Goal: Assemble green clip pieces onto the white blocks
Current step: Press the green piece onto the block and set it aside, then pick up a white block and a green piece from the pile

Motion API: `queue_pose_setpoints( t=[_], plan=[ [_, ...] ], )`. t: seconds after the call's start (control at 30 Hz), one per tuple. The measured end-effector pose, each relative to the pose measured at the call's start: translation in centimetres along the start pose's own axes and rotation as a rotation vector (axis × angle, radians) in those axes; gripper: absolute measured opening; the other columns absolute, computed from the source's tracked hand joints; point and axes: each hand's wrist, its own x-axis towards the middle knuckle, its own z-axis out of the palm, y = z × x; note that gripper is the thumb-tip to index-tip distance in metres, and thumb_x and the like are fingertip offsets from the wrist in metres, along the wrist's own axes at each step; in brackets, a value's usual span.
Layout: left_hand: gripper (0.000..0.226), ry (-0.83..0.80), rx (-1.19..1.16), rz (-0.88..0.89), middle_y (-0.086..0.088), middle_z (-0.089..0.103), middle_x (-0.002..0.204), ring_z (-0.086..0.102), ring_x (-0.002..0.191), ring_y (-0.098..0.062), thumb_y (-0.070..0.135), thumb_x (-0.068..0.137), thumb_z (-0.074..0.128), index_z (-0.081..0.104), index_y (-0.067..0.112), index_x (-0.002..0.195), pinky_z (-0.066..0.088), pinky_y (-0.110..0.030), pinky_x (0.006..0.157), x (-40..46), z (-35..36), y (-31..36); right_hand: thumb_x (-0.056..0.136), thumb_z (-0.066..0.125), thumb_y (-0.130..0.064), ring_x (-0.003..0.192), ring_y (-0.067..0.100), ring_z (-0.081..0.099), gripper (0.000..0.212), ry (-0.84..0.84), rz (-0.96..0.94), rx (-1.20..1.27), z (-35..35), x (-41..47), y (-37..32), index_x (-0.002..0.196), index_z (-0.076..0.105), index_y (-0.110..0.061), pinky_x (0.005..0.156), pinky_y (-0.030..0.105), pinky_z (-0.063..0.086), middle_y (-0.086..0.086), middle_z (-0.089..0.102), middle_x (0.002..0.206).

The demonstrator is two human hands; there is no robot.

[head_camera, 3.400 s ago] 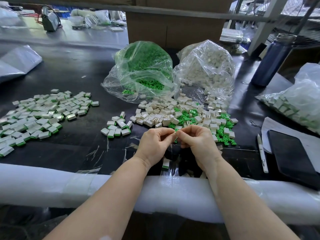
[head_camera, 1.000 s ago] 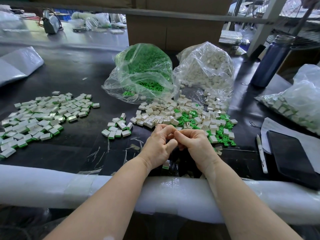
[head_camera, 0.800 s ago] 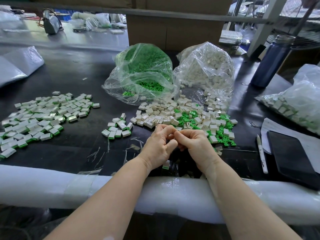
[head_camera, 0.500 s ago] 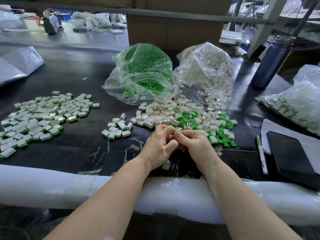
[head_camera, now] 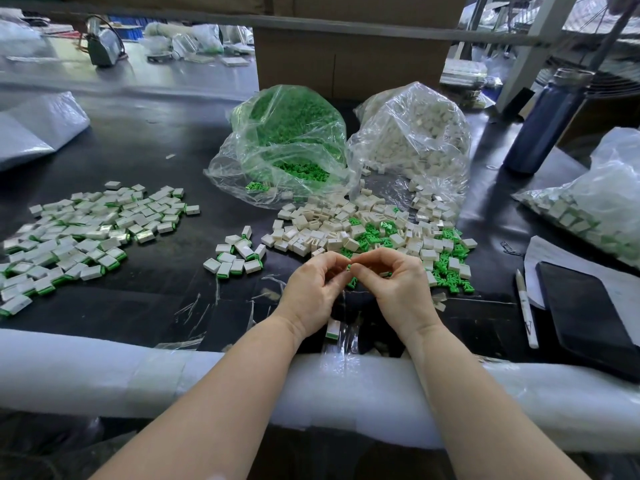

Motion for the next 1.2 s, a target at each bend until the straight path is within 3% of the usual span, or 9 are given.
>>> queue_pose_setpoints(
  t=[0.17, 0.33, 0.47, 0.53, 0.7, 0.77, 0.93, 1.03, 1.2],
  plan=[
    [0.011, 0.003, 0.029, -0.018, -0.001, 0.066, 0.091, 0.061, 0.088, -0.013, 0.015, 0.089, 0.061, 0.067, 0.013, 0.098, 0.047, -0.018, 0.082, 0.0, 0.1, -0.1, 0.085, 0.067, -0.010, 0.071, 0.011, 0.054, 0.006, -0.024, -0.014, -0.159, 0.2, 0.0, 0.3, 0.080, 0.064, -0.013, 0.065, 0.014, 0.042, 0.000, 0.061, 0.076],
    [0.011, 0.067, 0.036, -0.037, 0.002, 0.066, 0.089, 0.061, 0.085, -0.011, 0.015, 0.087, 0.064, 0.068, 0.014, 0.098, 0.047, -0.015, 0.081, 0.0, 0.1, -0.1, 0.089, 0.062, -0.013, 0.070, 0.006, 0.051, 0.006, -0.043, 0.009, -0.143, 0.2, 0.0, 0.4, 0.083, 0.060, -0.014, 0.063, 0.008, 0.038, -0.004, 0.058, 0.076],
    [0.015, 0.255, -0.002, -0.058, 0.001, 0.065, 0.081, 0.062, 0.071, -0.012, 0.008, 0.088, 0.061, 0.066, 0.017, 0.099, 0.055, -0.028, 0.076, 0.2, -0.2, -0.2, 0.088, 0.064, -0.017, 0.068, 0.009, 0.051, 0.012, 0.035, 0.017, -0.120, -0.1, 0.1, 0.3, 0.078, 0.059, -0.019, 0.065, 0.017, 0.043, -0.005, 0.058, 0.072],
    [0.018, 0.395, 0.035, -0.061, -0.003, 0.065, 0.087, 0.061, 0.069, -0.010, 0.006, 0.088, 0.060, 0.067, 0.017, 0.100, 0.054, -0.024, 0.073, 0.4, -0.5, -0.5, 0.088, 0.064, -0.019, 0.072, 0.015, 0.053, 0.011, 0.066, 0.043, -0.128, -0.2, 0.1, 0.4, 0.077, 0.060, -0.017, 0.070, 0.025, 0.046, -0.001, 0.059, 0.074],
    [0.023, 0.665, 0.106, -0.176, -0.013, 0.051, 0.116, 0.058, 0.089, -0.019, 0.002, 0.087, 0.060, 0.067, 0.003, 0.109, 0.038, -0.009, 0.085, 0.8, -1.8, -1.0, 0.087, 0.065, -0.021, 0.075, 0.016, 0.053, 0.012, 0.093, 0.053, -0.205, -0.2, 0.1, 0.5, 0.080, 0.062, -0.012, 0.074, 0.032, 0.048, 0.001, 0.060, 0.078],
    [0.025, 0.674, 0.163, -0.220, -0.013, 0.043, 0.122, 0.052, 0.091, -0.018, 0.002, 0.087, 0.059, 0.064, -0.001, 0.112, 0.030, -0.003, 0.080, 0.8, -1.9, -1.1, 0.087, 0.065, -0.021, 0.074, 0.015, 0.052, 0.013, 0.101, 0.046, -0.233, -0.2, 0.1, 0.5, 0.079, 0.062, -0.012, 0.073, 0.031, 0.046, 0.000, 0.059, 0.077],
    [0.034, 0.631, 0.251, -0.291, -0.013, 0.034, 0.130, 0.047, 0.111, -0.026, 0.006, 0.089, 0.055, 0.055, -0.005, 0.121, 0.029, -0.011, 0.087, 0.8, -1.6, -1.3, 0.087, 0.064, -0.022, 0.071, 0.004, 0.047, 0.013, 0.108, 0.034, -0.298, -0.3, 0.1, 0.8, 0.077, 0.061, -0.015, 0.065, 0.013, 0.036, -0.002, 0.058, 0.078],
    [0.035, 0.572, 0.310, -0.300, -0.013, 0.032, 0.134, 0.040, 0.121, -0.026, 0.007, 0.089, 0.055, 0.053, -0.007, 0.121, 0.027, -0.017, 0.098, 0.8, -1.5, -1.2, 0.087, 0.064, -0.021, 0.075, 0.013, 0.050, 0.012, 0.092, 0.044, -0.330, -0.3, 0.2, 0.9, 0.078, 0.061, -0.014, 0.068, 0.024, 0.036, -0.001, 0.059, 0.078],
    [0.039, 0.545, 0.403, -0.214, -0.013, 0.033, 0.135, 0.029, 0.127, -0.025, 0.007, 0.087, 0.059, 0.053, -0.002, 0.124, 0.018, -0.014, 0.098, 0.5, -1.2, -0.9, 0.087, 0.064, -0.019, 0.083, 0.020, 0.054, 0.012, 0.057, 0.056, -0.364, -0.2, 0.2, 0.8, 0.077, 0.060, -0.016, 0.076, 0.031, 0.044, 0.000, 0.059, 0.080]
  ],
)
